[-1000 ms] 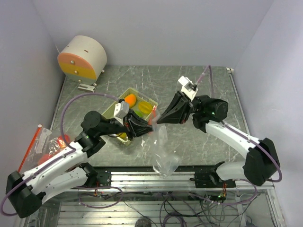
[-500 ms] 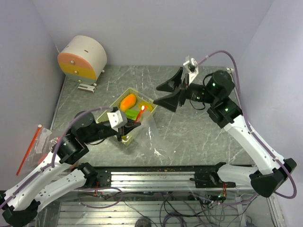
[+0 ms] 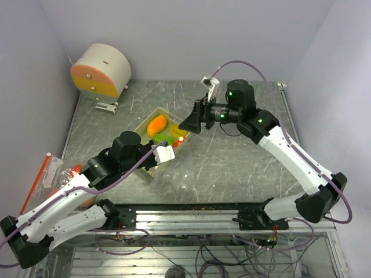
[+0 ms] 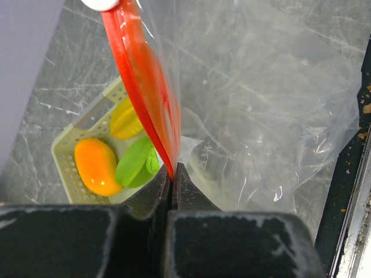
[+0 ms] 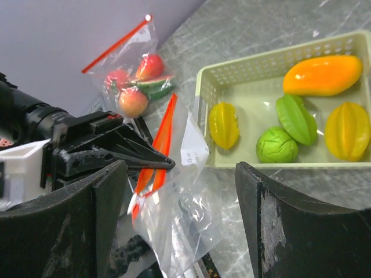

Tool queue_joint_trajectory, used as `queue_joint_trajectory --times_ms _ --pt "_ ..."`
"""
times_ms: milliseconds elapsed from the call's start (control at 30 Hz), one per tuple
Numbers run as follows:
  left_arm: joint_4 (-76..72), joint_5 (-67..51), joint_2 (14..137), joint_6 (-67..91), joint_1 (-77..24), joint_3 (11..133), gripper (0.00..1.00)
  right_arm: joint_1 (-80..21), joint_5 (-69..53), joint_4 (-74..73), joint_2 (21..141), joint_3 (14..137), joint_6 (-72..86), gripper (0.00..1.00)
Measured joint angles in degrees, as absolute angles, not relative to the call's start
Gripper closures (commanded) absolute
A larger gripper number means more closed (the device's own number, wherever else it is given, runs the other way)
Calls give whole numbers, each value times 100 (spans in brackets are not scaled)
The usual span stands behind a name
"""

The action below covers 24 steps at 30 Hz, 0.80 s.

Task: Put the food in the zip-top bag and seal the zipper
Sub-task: Open the zipper of the food storage bag.

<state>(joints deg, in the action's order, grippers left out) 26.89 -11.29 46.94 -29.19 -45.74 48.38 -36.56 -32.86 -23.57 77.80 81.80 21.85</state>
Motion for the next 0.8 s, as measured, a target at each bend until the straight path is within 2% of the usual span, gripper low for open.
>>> queue_joint_trajectory --times_ms 433,800 --pt "2832 -1221 4866 -3411 -4982 5389 93 -4416 -2856 -3037 8770 8390 2180 28" --pt "3046 -1149 4772 -3538 -5015 5389 93 -4571 -2864 -3498 8639 8388 2043 33"
